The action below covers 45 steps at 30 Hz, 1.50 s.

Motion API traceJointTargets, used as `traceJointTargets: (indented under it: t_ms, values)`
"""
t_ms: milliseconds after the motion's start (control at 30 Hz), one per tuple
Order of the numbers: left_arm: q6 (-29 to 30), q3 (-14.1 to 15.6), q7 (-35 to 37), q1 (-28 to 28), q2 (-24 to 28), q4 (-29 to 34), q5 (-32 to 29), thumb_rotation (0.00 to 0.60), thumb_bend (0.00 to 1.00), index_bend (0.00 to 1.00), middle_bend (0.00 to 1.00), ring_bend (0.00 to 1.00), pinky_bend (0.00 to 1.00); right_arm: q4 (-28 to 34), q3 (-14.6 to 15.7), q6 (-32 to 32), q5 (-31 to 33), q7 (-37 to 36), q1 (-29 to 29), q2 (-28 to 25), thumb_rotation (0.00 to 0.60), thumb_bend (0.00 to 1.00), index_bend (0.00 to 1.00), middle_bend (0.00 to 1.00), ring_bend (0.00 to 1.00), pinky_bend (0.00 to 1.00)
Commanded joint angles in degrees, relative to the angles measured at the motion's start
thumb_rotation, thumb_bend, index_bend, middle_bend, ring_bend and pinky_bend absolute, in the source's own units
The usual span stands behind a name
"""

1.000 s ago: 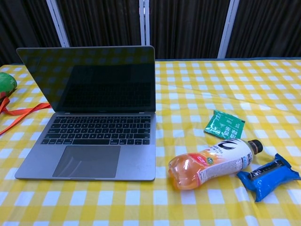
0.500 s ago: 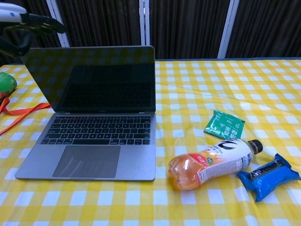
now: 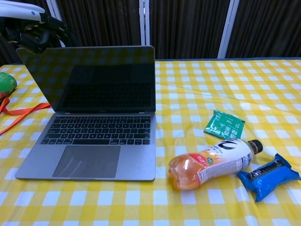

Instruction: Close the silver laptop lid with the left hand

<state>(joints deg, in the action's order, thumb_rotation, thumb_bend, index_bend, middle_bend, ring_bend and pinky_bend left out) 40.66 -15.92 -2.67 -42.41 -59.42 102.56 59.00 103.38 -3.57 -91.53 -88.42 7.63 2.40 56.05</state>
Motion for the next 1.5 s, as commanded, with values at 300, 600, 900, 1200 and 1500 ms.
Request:
traceJointTargets:
  t_ms: [300, 600, 900, 1200, 1500]
  values:
    - [-4.9, 0.4, 9.3, 0.8, 5.6, 4.6, 4.1, 0.600, 1.00, 0.31, 0.30, 0.30, 0.34, 0.3, 0.2, -0.3, -0.4, 0.6, 0.1, 0.1, 0.600, 0.00, 0.00, 0.00, 0.00, 0.00]
    - [-6.4, 2.1, 12.8, 1.9, 7.5, 6.7, 9.8, 0.600, 1.00, 0.32, 0.30, 0.30, 0.34, 0.7, 0.2, -0.9, -0.7, 0.6, 0.3, 0.0, 0.600, 0.00, 0.00, 0.00, 0.00, 0.00]
    - [-5.2, 6.7, 15.2, 4.0, 5.2, 6.8, 17.0, 0.600, 1.00, 0.32, 0.30, 0.30, 0.34, 0.8, 0.4, -1.4, -1.1, 0.4, 0.5, -0.1, 0.600, 0.00, 0.00, 0.00, 0.00, 0.00]
    - [-5.8, 9.7, 16.0, 3.8, 1.4, 4.0, 19.2, 0.600, 1.00, 0.32, 0.30, 0.30, 0.34, 0.7, 0.4, -1.6, -1.1, -0.1, 0.6, -0.3, 0.600, 0.00, 0.00, 0.00, 0.00, 0.00]
    - [-6.0, 12.2, 15.4, 3.2, -4.9, -0.7, 19.5, 0.600, 1.00, 0.32, 0.30, 0.30, 0.34, 0.5, 0.3, -1.5, -0.8, -0.6, 0.5, -0.4, 0.600, 0.00, 0.00, 0.00, 0.00, 0.00]
